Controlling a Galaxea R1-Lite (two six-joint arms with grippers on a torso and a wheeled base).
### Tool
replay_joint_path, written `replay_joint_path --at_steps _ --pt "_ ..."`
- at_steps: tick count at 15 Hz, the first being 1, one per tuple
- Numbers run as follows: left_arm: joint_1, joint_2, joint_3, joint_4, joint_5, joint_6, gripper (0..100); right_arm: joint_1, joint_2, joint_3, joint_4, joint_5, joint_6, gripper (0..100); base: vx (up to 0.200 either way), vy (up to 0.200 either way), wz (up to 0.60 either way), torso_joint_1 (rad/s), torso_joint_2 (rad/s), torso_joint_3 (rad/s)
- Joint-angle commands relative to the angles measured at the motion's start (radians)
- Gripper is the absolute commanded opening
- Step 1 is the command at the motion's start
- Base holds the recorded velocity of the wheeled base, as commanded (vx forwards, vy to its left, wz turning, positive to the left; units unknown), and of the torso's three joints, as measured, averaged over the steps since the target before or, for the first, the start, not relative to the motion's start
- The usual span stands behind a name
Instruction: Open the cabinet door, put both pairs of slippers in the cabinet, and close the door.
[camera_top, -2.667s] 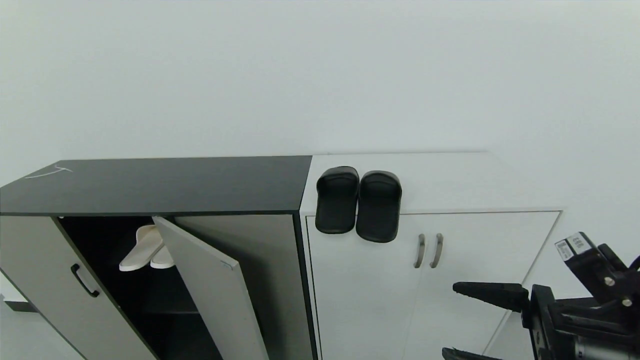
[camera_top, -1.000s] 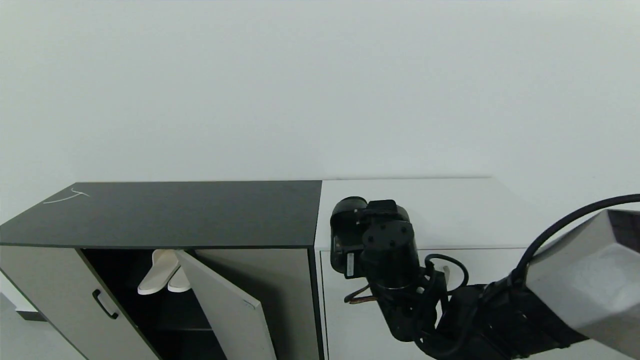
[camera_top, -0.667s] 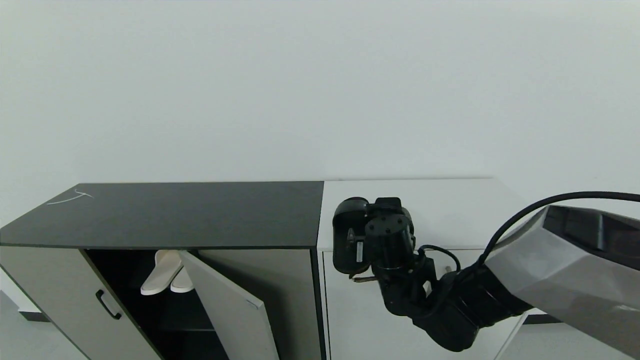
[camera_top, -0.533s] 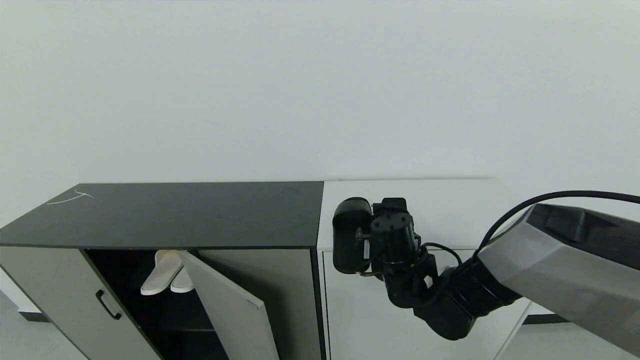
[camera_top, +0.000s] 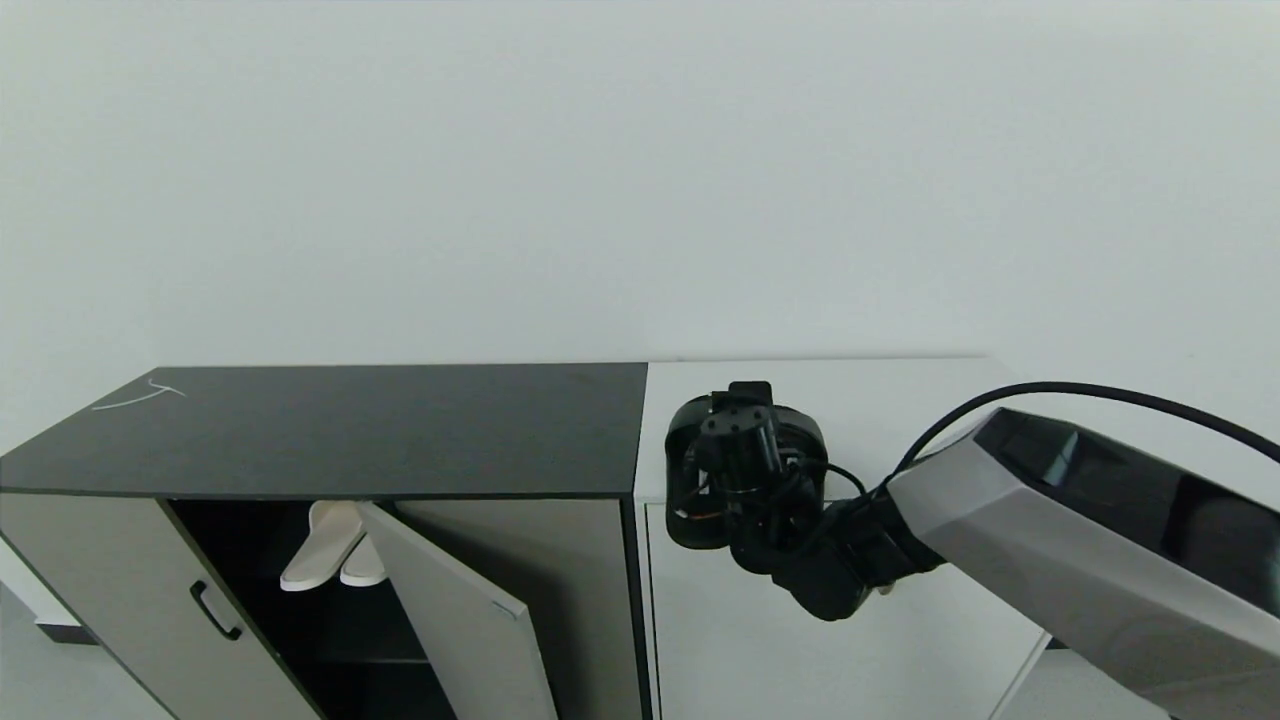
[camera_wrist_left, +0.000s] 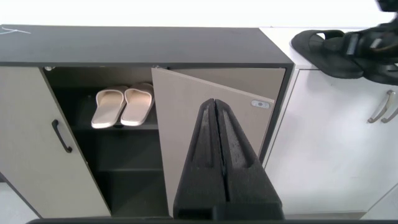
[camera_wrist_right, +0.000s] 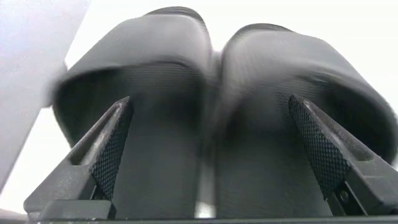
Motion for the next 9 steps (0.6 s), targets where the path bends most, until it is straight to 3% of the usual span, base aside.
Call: replay_joint_path --at_steps 1,6,7,9 --pt "0.0 0.002 0.0 0.0 0.001 0.0 0 -0.033 0.082 -0.109 0.036 0.0 0.0 100 0.0 0.0 0.0 0.0 0.0 0.0" --pt "0.0 0.002 0.0 0.0 0.0 0.0 0 -0.109 0.165 -0.309 0.151 0.0 0.0 100 0.0 0.0 0.0 0.0 0.0 0.0" --pt "0.0 0.002 0.0 0.0 0.001 0.0 0 -0.112 0.168 -0.321 0.157 0.001 0.0 0 0.0 0.0 0.0 0.0 0.0 0.0" --pt "0.0 0.002 0.0 0.0 0.0 0.0 0 -0.109 0.158 -0.324 0.157 0.001 0.003 0 0.0 0.0 0.0 0.0 0.0 0.0"
